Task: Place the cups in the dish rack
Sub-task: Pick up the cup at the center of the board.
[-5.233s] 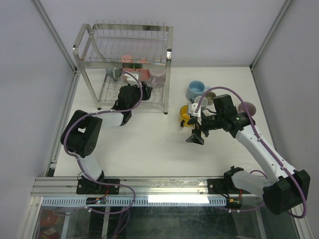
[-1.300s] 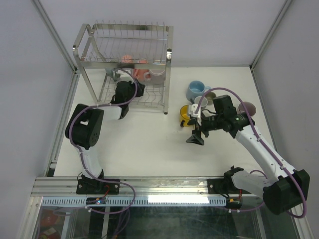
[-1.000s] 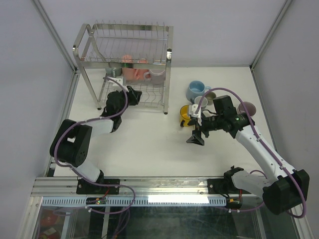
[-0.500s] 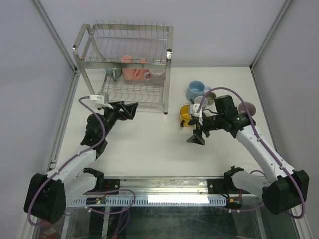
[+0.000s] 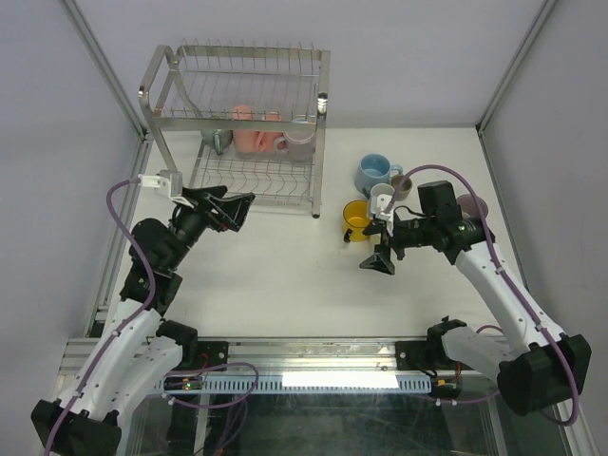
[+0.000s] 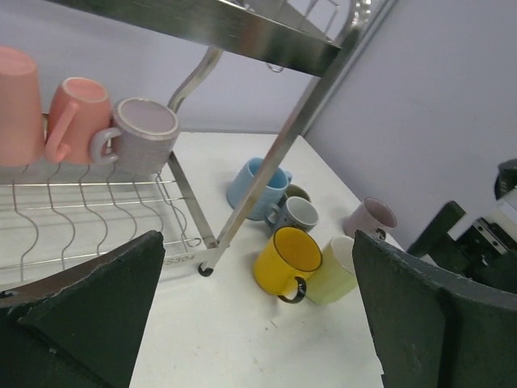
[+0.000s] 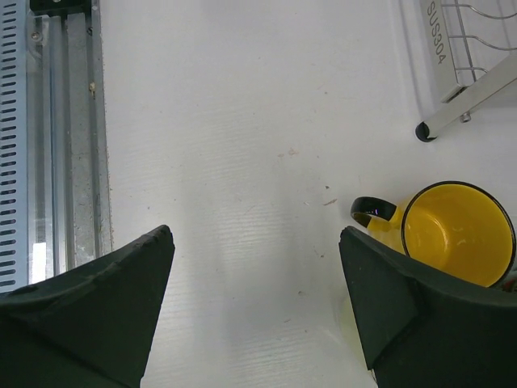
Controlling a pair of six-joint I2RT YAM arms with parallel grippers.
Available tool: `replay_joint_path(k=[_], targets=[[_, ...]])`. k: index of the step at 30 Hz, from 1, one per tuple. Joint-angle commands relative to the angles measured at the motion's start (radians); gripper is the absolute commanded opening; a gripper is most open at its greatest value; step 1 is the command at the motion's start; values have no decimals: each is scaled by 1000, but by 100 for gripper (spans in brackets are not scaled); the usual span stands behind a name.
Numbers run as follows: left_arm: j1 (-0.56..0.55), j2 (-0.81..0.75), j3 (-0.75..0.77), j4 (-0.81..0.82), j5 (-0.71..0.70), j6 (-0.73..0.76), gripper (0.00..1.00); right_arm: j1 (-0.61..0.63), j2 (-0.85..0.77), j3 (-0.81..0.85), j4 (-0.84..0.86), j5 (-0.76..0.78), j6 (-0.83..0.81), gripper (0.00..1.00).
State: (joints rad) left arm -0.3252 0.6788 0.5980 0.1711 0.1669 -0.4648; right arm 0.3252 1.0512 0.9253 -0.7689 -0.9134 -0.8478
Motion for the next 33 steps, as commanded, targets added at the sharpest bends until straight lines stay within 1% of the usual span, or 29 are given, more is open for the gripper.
replay_joint_path(k=[1, 7, 13, 16, 21, 26, 30, 33], targets=[[10, -53, 53, -60, 116, -11, 99, -30, -33, 22, 3, -54, -17, 86], [10, -76, 35, -57, 142, -6, 99, -31, -29, 55, -32, -67, -21, 86], [11, -93, -17, 18, 195, -54, 99, -31, -13, 127, -172, -12, -122, 85], [10, -100, -48, 58, 203, -75, 99, -32, -19, 162, -214, 9, -141, 85], [11, -103, -105, 141, 215, -129, 99, -32, -37, 195, -226, 10, -153, 86], [10, -107, -153, 188, 229, -179, 99, -32, -41, 204, -210, 28, -151, 86], [10, -99, -192, 228, 232, -207, 99, -32, -26, 213, -195, 89, -127, 87], [10, -71, -239, 327, 234, -261, 99, -32, -2, 234, -179, 163, -92, 88]])
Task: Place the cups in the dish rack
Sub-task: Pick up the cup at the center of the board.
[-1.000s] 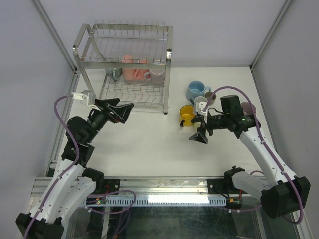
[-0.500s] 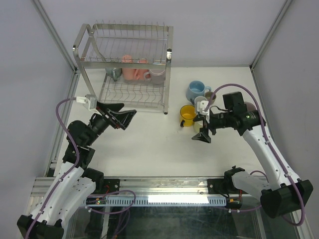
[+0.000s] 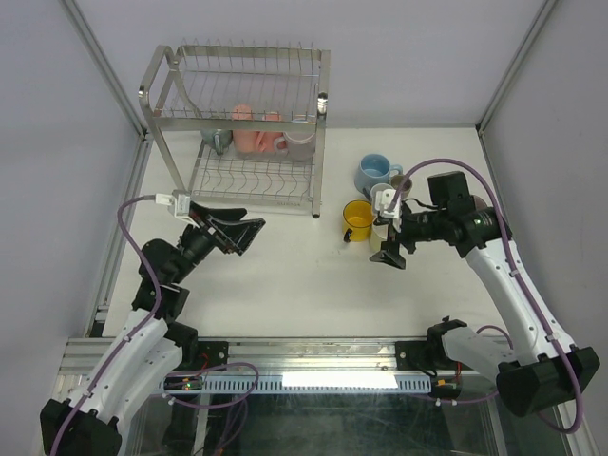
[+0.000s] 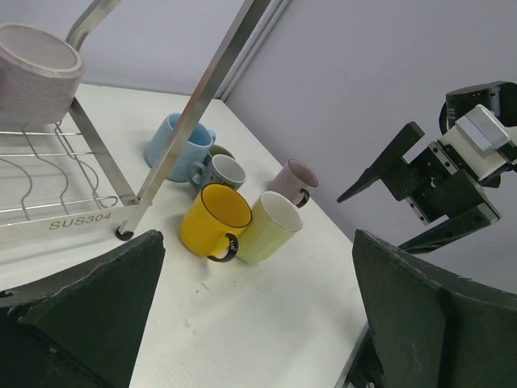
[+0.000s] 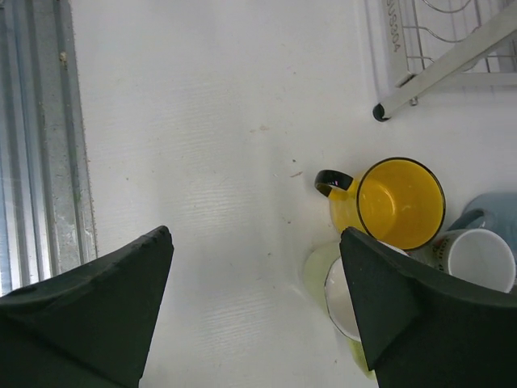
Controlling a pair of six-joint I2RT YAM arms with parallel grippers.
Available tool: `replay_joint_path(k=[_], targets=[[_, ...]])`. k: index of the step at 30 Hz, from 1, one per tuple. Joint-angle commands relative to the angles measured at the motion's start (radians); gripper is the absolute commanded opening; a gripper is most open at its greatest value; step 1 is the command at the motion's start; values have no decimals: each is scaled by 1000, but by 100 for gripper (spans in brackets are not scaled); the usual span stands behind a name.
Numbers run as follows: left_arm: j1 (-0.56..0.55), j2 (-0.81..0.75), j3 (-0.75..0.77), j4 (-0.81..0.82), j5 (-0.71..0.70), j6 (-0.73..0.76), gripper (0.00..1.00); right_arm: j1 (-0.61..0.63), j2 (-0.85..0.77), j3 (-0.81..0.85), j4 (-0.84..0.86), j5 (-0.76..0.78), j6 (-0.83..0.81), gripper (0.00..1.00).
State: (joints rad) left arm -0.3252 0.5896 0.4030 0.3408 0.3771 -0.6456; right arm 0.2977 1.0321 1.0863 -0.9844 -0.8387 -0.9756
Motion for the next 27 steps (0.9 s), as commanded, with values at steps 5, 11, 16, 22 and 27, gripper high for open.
replay_joint_path(k=[5, 11, 16, 22, 27], targets=[[11, 119, -106, 368, 39, -149, 99, -8, 85, 136, 32, 232, 110, 89], [10, 251, -125, 529, 69, -166, 99, -28, 123, 145, 50, 340, 126, 91], [10, 328, -98, 564, 101, -159, 99, -53, 168, 164, 59, 348, 117, 92], [11, 372, -80, 557, 158, -156, 99, -57, 232, 189, -16, 294, -80, 92], [11, 354, -106, 550, 156, -152, 98, -57, 292, 224, -58, 299, -391, 96]])
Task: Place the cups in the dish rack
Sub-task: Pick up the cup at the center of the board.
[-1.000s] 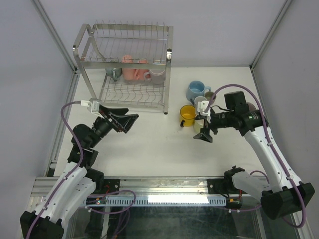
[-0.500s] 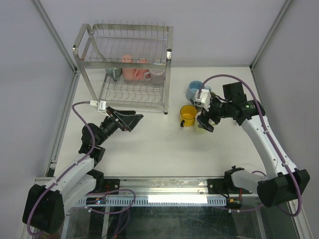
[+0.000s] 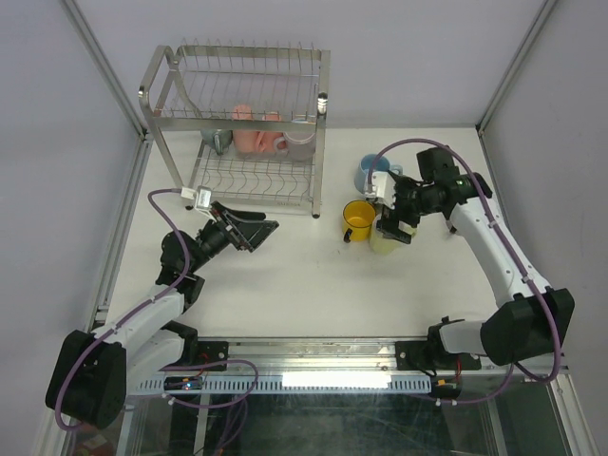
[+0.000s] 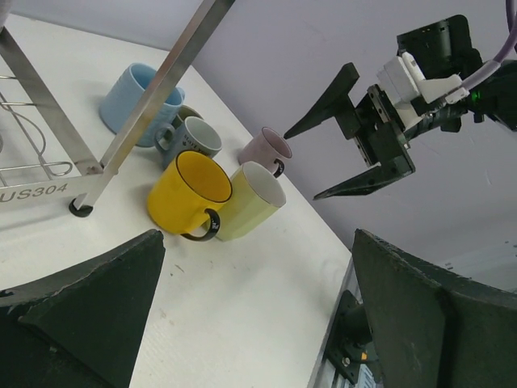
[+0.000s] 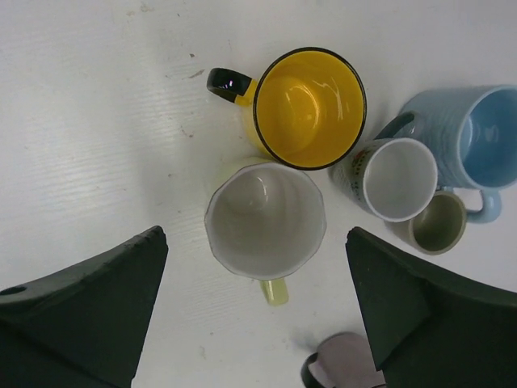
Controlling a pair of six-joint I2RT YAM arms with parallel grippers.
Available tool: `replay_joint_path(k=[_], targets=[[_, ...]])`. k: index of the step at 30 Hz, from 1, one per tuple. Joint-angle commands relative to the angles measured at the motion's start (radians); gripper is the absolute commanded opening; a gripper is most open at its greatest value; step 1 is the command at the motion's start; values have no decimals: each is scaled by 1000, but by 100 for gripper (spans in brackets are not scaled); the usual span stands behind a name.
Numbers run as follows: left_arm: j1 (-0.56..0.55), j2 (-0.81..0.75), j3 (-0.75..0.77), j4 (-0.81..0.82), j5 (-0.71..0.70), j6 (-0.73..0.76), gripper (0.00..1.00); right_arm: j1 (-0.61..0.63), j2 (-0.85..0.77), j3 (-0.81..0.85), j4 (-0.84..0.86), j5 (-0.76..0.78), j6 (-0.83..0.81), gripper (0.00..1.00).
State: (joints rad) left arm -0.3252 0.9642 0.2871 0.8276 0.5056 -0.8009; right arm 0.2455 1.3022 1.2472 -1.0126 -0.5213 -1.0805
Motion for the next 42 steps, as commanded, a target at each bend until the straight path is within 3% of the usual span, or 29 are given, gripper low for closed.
replay_joint_path(k=[1, 6, 10, 19, 31, 42], targets=[[10, -27, 9, 56, 24, 9, 98, -4, 30, 61, -37, -12, -364, 97], [11, -47, 4, 36, 4, 32, 98, -4, 126, 96, -56, 18, -557, 98], [11, -49, 4, 26, -8, 43, 99, -5, 245, 207, -140, 15, -585, 89], [11, -31, 10, 23, -6, 52, 98, -5, 377, 287, -198, 13, -576, 67], [10, -31, 9, 18, -6, 63, 99, -4, 421, 269, -190, 17, -579, 58], [10, -28, 7, 21, -3, 62, 99, -4, 420, 248, -218, 30, -565, 43]])
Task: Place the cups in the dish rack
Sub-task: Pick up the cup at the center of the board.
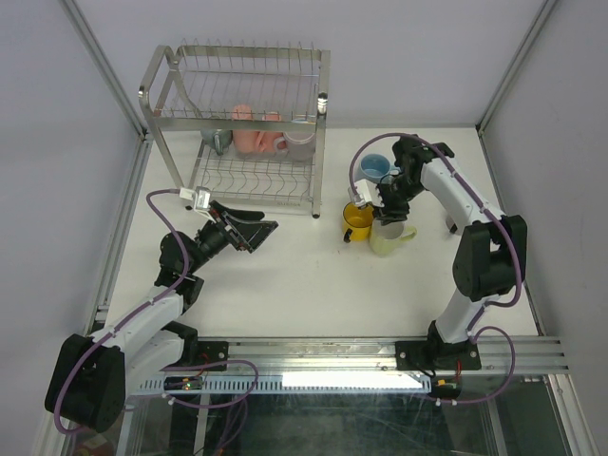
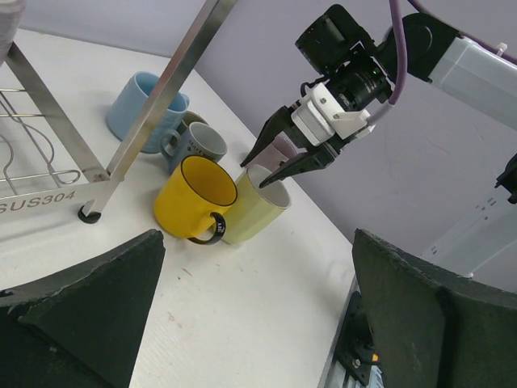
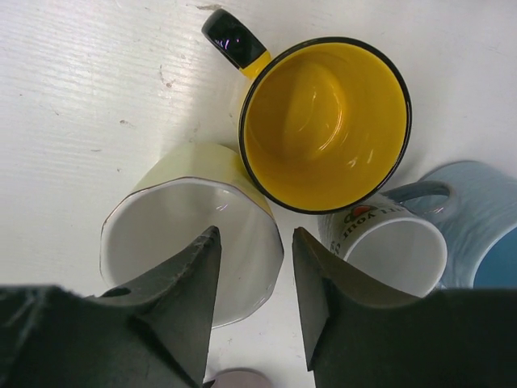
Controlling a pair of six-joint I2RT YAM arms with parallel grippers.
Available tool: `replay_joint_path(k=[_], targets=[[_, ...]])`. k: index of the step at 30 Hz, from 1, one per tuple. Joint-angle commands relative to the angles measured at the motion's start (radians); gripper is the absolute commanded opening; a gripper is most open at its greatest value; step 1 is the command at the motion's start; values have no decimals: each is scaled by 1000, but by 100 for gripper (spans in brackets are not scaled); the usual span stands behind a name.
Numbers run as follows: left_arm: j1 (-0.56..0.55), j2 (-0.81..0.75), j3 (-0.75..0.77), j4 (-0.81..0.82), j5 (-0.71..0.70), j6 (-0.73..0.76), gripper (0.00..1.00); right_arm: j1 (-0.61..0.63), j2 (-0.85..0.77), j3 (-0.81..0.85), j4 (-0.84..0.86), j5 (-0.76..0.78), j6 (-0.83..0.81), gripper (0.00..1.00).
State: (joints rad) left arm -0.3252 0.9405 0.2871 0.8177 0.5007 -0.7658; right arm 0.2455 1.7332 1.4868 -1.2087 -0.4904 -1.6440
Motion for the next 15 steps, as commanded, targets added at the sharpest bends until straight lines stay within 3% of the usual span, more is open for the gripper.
replay_joint_path(k=[1, 15], targets=[[10, -5, 7, 31, 2, 27, 99, -4, -19, -2, -22, -2, -4, 43], [10, -7, 8, 33, 9, 23, 99, -3, -91, -79, -34, -21, 38, 29]])
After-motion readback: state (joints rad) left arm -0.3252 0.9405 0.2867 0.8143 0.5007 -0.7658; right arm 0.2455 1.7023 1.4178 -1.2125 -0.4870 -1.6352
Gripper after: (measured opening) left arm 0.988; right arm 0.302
